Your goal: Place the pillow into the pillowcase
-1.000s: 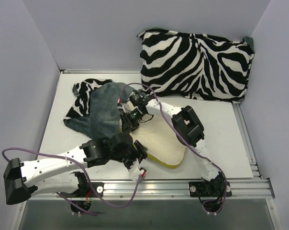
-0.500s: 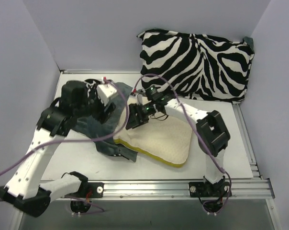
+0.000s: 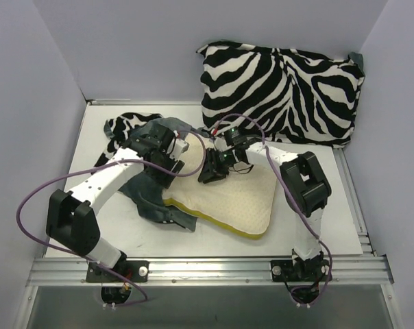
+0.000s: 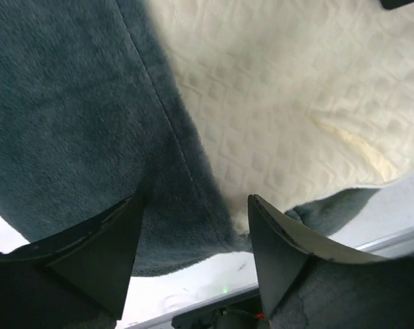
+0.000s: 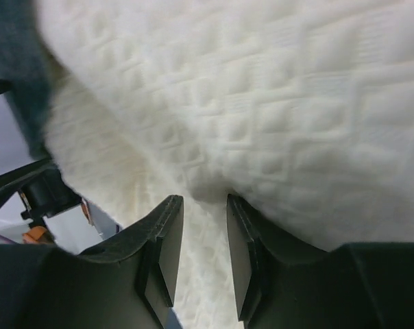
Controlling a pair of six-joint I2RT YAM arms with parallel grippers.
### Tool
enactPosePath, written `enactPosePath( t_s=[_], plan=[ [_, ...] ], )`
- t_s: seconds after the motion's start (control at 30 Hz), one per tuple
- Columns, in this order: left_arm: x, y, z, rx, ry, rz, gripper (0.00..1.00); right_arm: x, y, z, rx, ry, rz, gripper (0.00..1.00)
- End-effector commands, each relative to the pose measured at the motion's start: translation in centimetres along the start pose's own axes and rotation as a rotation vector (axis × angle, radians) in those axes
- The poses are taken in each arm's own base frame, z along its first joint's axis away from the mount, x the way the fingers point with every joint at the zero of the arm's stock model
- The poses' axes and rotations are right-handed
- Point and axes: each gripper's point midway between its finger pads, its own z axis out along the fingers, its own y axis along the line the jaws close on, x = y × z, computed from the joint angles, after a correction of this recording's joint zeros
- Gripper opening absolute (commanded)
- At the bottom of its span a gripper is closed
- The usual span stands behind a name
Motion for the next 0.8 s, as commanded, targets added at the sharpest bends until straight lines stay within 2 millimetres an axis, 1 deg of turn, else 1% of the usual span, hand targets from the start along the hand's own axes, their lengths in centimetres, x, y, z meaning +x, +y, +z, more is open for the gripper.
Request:
enactPosePath(
  t_s=[0.0,0.07,0.1,0.17,0.2,0.23,0.27,0.33,0.4,0.43,0.47,0.5,0.53,0.57,0.6,0.63,0.67,0.7,0.77],
  plan=[
    [-1.5,1.9,0.9,-0.149,-0.046,0.000,0.70,0.1,-0.5,1.2,-0.004,0.002,0.067,0.32],
    [-1.4,2.4,1.4,-0.178,-0.031,0.016,0.64,0.4,-1.1,1.6,0.006,0.010,0.080,0.31],
    [-1.5,2.5,1.7,-0.174,-0.025,0.027,0.55,0.5,-1.4,1.6,0.016,0.007,0.077,0.30],
    [-2.3,1.8,1.5,-0.138,-0.048,0.040,0.37,0.6,-1.5,1.6,0.018,0.007,0.078,0.29],
    [-2.9,0.7,1.3,-0.084,-0.072,0.065,0.22,0.6,-1.5,1.6,0.018,0.008,0.078,0.29],
    [-3.7,-0.8,0.8,-0.056,-0.095,0.105,0.17,0.8,-1.4,1.6,0.017,0.010,0.081,0.28],
    [-4.1,-1.6,0.6,-0.036,-0.110,0.132,0.13,0.7,-1.3,1.5,0.013,0.008,0.084,0.28],
    [-4.9,-3.9,0.4,0.026,-0.134,0.191,0.00,0.9,-1.1,1.5,0.002,0.013,0.090,0.27],
    [-6.0,-6.5,-0.2,0.099,-0.173,0.216,0.00,0.9,-0.9,1.4,-0.008,0.008,0.091,0.27],
    [-6.5,-8.3,-0.6,0.169,-0.192,0.232,0.00,1.0,-0.8,1.4,-0.011,0.007,0.097,0.27],
    [-7.5,-10.5,-1.5,0.213,-0.237,0.271,0.00,1.1,-0.7,1.4,-0.018,0.006,0.114,0.27],
    [-8.4,-12.0,-2.3,0.259,-0.273,0.273,0.00,0.8,-0.4,1.4,-0.032,-0.003,0.118,0.27],
    [-8.7,-14.9,-3.4,0.405,-0.294,0.296,0.00,1.0,-0.3,1.6,-0.046,-0.001,0.129,0.27],
    [-9.1,-17.0,-4.6,0.469,-0.315,0.294,0.00,0.9,0.0,1.6,-0.064,-0.001,0.163,0.27],
    [-9.5,-18.0,-5.1,0.519,-0.335,0.291,0.00,0.5,0.3,1.7,-0.081,-0.017,0.158,0.27],
    [-9.2,-19.0,-5.5,0.585,-0.324,0.288,0.00,0.4,0.4,1.6,-0.087,-0.019,0.165,0.26],
    [-8.8,-19.0,-5.3,0.600,-0.306,0.265,0.00,0.4,0.6,1.6,-0.099,-0.018,0.180,0.27],
    [-7.5,-17.7,-3.8,0.586,-0.258,0.222,0.00,0.2,0.6,1.5,-0.105,-0.028,0.182,0.26],
    [-6.0,-15.4,-2.3,0.582,-0.209,0.143,0.00,0.2,0.5,0.9,-0.112,-0.033,0.199,0.26]
  ],
)
